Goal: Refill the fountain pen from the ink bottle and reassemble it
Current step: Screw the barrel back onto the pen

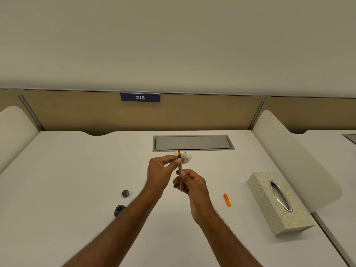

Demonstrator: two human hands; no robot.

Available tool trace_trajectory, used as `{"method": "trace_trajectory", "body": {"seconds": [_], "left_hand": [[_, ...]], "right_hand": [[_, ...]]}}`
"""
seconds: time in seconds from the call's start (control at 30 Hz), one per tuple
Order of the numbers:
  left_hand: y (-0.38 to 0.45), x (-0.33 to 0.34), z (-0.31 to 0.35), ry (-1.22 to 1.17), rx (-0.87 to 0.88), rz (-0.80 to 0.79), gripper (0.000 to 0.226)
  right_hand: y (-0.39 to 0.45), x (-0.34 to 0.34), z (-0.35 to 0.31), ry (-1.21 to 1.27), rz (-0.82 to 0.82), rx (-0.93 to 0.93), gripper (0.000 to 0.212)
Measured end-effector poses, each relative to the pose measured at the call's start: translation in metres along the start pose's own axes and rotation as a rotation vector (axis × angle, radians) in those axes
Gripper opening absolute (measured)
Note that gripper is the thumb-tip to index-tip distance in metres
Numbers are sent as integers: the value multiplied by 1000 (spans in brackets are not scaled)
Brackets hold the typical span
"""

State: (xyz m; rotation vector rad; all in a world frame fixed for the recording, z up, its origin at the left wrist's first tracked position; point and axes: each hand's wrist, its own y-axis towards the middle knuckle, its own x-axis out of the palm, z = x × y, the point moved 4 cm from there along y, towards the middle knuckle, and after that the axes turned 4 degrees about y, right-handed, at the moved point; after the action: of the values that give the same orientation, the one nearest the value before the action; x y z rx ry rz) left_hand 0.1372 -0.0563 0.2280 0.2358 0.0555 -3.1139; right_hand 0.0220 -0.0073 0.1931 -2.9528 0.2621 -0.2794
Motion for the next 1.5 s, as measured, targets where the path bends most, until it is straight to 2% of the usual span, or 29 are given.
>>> {"method": "trace_trajectory", "body": {"seconds": [0.07, 0.2, 0.37, 0.6, 0.83, 1.0, 1.17, 1.27, 1.5], "left_hand": [[2, -1, 1, 0, -2, 6, 25], [2, 0, 0, -7, -3, -5, 25], [4, 4, -4, -22, -31, -22, 26], [7, 9, -14, -41, -68, -89, 29], [9, 10, -14, -67, -64, -120, 28], [9, 8, -19, -83, -62, -44, 30], [6, 10, -26, -100, -84, -74, 27], [3, 15, -29, -120, -120, -104, 17], [-5, 31, -62, -125, -269, -164, 41]], "right_hand": [[0, 1, -1, 15, -12, 1, 27], [3, -1, -4, 9, 38, -30, 21], [7, -5, -2, 10, 96, -48, 6], [8, -4, -2, -54, 77, -57, 14], [12, -7, 1, -69, 52, -59, 13], [14, -15, 1, -74, 139, -145, 7], [16, -21, 4, -183, 197, -203, 2], [16, -30, 9, -216, 248, -199, 5], [10, -78, 19, -307, 376, -209, 6]]}}
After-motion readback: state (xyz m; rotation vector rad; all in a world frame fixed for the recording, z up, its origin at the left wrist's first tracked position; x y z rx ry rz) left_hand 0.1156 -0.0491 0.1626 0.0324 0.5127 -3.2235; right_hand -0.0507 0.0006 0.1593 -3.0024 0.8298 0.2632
